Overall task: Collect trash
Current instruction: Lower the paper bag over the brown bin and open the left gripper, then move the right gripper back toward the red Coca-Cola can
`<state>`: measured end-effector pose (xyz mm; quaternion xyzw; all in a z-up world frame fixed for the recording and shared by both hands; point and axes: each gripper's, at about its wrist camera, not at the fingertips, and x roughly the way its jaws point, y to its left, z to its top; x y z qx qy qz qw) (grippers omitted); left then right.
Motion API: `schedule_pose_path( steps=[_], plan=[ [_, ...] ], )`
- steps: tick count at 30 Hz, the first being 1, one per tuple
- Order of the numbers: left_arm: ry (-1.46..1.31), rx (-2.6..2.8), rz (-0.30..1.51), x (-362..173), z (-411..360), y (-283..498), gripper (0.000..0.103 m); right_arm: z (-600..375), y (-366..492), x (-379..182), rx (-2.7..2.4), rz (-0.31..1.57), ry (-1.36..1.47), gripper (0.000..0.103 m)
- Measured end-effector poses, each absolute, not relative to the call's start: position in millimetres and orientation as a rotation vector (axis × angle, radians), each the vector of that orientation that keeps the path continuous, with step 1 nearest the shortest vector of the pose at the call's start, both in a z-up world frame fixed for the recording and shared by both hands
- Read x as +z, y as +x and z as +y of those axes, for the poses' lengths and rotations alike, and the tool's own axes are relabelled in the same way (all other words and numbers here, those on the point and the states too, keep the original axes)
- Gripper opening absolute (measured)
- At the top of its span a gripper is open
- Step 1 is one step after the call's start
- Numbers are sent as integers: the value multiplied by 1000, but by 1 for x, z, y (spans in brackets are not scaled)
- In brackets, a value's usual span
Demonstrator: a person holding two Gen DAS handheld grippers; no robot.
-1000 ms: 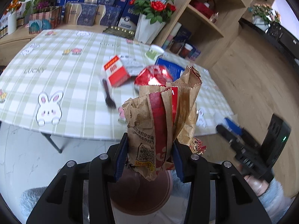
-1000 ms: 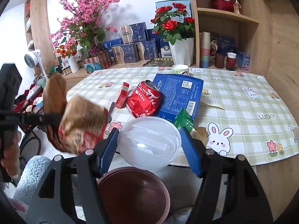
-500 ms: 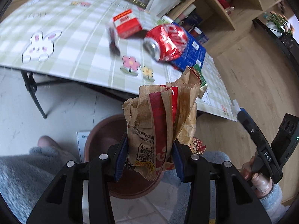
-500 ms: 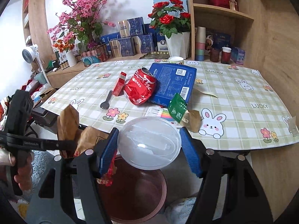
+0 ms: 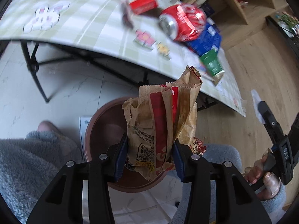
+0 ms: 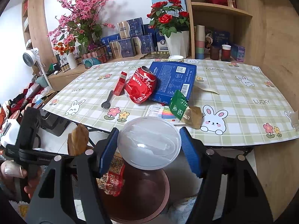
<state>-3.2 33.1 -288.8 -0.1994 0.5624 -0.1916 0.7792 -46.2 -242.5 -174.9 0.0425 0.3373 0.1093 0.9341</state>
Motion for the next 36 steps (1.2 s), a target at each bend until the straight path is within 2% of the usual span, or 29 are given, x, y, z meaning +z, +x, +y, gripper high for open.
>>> schedule_pose_path(
  steps=[7,15,17,19,22,28,36],
  plan=[
    [-445,-381,1326,-317,29,3,43,-251,-44,-181,221,690,113,67],
    [-341,-412,1363,-326,-4,7,45,-264,-43,-183,203,686,140,67],
    [-314,-441,1359,-325,-13,9,48,-265,-43,-183,198,687,138,67],
    [-308,-476,1330,-321,-20,10,67,-266,-43,-184,192,689,135,67],
    [-322,-484,1238,-303,-15,12,84,-268,-44,-186,183,694,136,67],
    [-321,-351,1047,-257,21,3,95,-265,-45,-194,185,722,141,67],
    [-190,-131,821,-213,66,-15,97,-242,-40,-218,237,810,122,67]
  ],
)
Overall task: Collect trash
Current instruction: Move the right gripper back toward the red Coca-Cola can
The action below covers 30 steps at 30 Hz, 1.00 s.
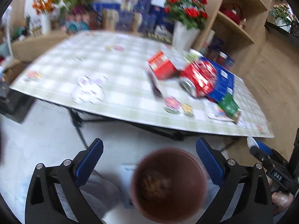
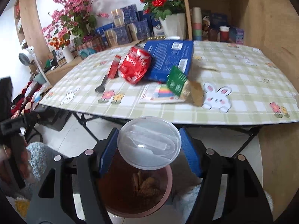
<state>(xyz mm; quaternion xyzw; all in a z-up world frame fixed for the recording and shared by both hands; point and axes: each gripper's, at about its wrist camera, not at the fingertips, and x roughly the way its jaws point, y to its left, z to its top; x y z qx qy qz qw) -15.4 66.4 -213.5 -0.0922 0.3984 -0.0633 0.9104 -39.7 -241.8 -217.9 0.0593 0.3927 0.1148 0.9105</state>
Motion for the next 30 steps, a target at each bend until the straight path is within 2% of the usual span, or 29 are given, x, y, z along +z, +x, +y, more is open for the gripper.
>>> schedule_pose_path(
  steps=[11,19,20,21,22,30],
  plan=[
    [-141,-63,764,-205,99,-25,97,-190,-19,-272,332,994,17,67],
    [-188,-29,753,-205,118,-24,97,-147,-12,-276,453,1022,-66,69],
    [-189,-27,751,-205,119,-24,97,-142,-12,-274,483,1020,-59,75],
    [-190,-26,749,-205,120,-24,97,-138,-12,-271,515,1013,-46,88],
    [-193,-26,744,-204,121,-24,97,-136,-12,-268,527,1001,-43,94],
    [-173,-24,715,-198,116,-24,97,-153,-5,-224,413,853,-63,97]
  ],
)
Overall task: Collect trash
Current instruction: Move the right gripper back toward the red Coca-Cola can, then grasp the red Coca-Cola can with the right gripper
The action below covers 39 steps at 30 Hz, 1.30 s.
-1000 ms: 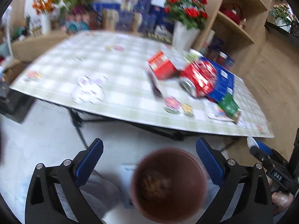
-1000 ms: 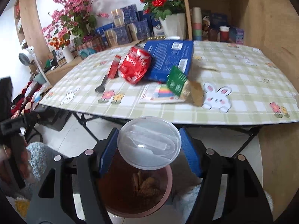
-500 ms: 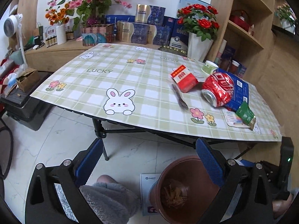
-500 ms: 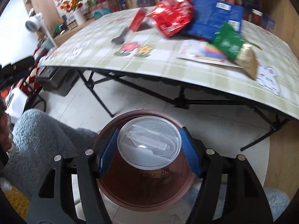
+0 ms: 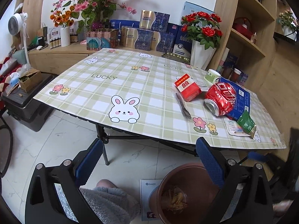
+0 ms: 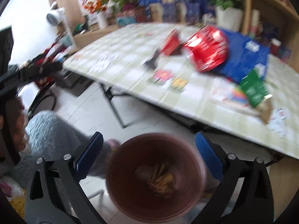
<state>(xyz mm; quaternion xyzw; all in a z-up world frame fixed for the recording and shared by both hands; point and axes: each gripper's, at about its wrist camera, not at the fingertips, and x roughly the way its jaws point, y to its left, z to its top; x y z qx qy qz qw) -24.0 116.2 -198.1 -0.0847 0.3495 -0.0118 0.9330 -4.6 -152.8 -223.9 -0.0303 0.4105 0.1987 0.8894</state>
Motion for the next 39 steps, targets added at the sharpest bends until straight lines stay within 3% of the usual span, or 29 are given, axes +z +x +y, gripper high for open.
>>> schedule_pose_path(
  steps=[8,19,29,39],
  plan=[
    [-157,-39,695,-190,108,-18,97,-228,5,-187,150,736,30,97],
    [-94,-87,690,-180,81,-7,97,-284,7,-185,19,727,43,97],
    [-80,-83,723,-187,71,5,97,-284,15,-192,48,733,9,97],
    [-95,-92,751,-199,73,28,97,-227,82,-194,200,752,-175,97]
  ],
)
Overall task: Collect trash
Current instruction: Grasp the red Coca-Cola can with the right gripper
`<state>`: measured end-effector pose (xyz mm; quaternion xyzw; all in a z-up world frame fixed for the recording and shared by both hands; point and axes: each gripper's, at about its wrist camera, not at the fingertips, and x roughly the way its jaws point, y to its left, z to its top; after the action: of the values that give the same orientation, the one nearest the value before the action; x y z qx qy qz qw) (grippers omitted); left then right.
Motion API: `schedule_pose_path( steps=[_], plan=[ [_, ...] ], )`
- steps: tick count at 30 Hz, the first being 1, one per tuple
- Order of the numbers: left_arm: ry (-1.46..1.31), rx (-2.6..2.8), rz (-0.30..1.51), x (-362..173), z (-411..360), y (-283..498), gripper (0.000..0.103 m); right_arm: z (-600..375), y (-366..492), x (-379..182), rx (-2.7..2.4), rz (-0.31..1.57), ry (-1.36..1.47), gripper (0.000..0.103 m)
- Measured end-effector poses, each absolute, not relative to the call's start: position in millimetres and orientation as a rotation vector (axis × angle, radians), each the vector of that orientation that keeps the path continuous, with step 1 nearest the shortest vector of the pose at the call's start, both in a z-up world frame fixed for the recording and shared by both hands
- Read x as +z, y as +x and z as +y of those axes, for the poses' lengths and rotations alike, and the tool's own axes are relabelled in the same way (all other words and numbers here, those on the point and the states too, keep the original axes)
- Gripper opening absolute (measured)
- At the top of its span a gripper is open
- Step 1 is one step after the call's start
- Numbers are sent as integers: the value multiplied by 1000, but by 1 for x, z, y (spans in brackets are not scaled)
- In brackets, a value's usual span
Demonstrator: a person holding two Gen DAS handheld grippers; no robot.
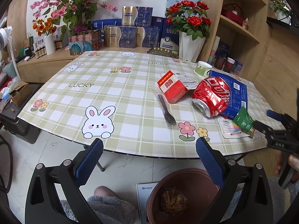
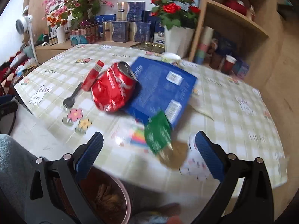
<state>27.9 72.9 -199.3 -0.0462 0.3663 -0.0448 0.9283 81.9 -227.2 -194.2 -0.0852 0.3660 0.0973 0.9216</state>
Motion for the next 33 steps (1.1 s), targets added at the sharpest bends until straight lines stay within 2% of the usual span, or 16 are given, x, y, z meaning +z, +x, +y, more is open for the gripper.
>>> schedule_pose_path(
  steps=[5,9,16,19,20,33],
  plan=[
    [-119,-80,765,-208,82,41,97,-207,131,-191,228,724,-135,96],
    [-147,-60,784,-216,90,53,97,-198,166,-192,251,752,-56,83],
    [-167,-61,809,-226,92,67,97,-183,194,-214,250,807,-93,81],
    [-177,-73,825,-231,89,70,97,-178,192,-216,248,795,-133,66],
    [-183,-77,829,-232,88,72,97,-178,191,-216,257,796,-138,50],
    [-169,-107,804,-219,70,81,97,-201,147,-164,260,611,-83,47]
  ],
)
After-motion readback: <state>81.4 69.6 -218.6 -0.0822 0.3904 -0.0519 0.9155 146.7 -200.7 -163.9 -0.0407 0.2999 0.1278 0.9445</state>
